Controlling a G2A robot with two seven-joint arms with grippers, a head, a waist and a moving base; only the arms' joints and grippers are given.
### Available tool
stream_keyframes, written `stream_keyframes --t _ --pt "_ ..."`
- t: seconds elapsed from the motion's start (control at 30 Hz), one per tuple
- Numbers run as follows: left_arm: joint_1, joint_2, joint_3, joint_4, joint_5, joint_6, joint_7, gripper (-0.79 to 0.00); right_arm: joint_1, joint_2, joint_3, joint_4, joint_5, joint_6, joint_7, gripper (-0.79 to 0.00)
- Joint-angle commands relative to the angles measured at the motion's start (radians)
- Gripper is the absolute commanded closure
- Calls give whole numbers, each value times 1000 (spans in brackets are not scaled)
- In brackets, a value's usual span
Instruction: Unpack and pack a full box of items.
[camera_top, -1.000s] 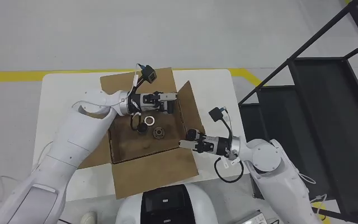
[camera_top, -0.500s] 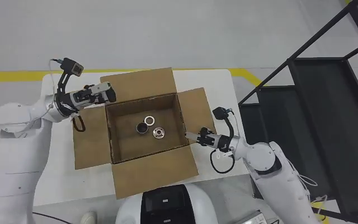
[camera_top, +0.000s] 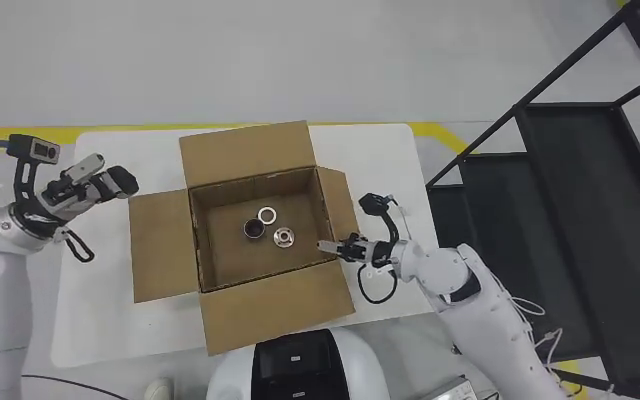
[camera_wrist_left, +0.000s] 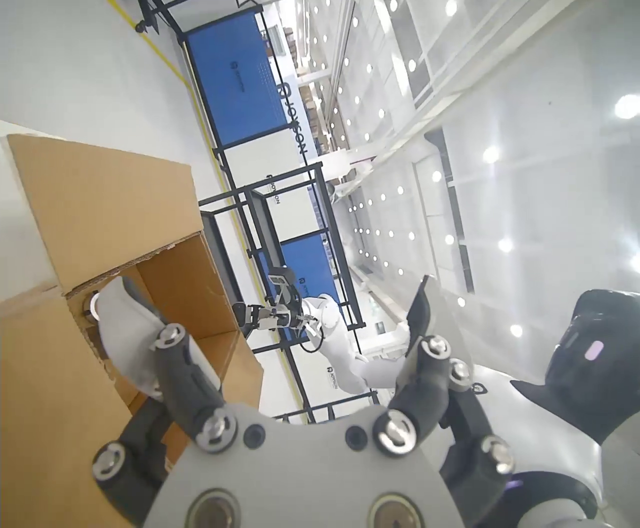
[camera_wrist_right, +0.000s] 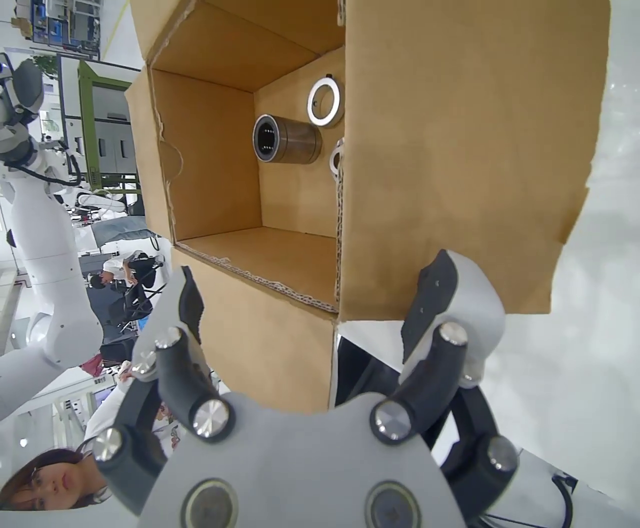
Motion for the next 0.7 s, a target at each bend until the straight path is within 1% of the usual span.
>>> stream_keyframes --t 0.0,0.17,0.27,0.4,0.53,0.67 --pt "11 1 -12 14 -15 -1 6 -785 -9 3 10 -31 -10 -17 -8 -785" --pt "24 2 -25 63 -50 -17 34 -785 -40 12 24 -173 -105 -42 -20 -785" --pt "28 2 -32 99 -51 -50 63 -785 -12 15 -1 -220 -177 -41 4 -785" --pt "16 0 -39 177 -84 -80 106 -785 100 8 -110 -237 -296 -22 78 -785" --pt "16 0 -39 177 -84 -80 106 -785 254 -15 -281 -179 -439 17 139 -785" --pt "16 0 -39 177 -84 -80 106 -785 407 -54 -453 -66 -562 70 175 -785"
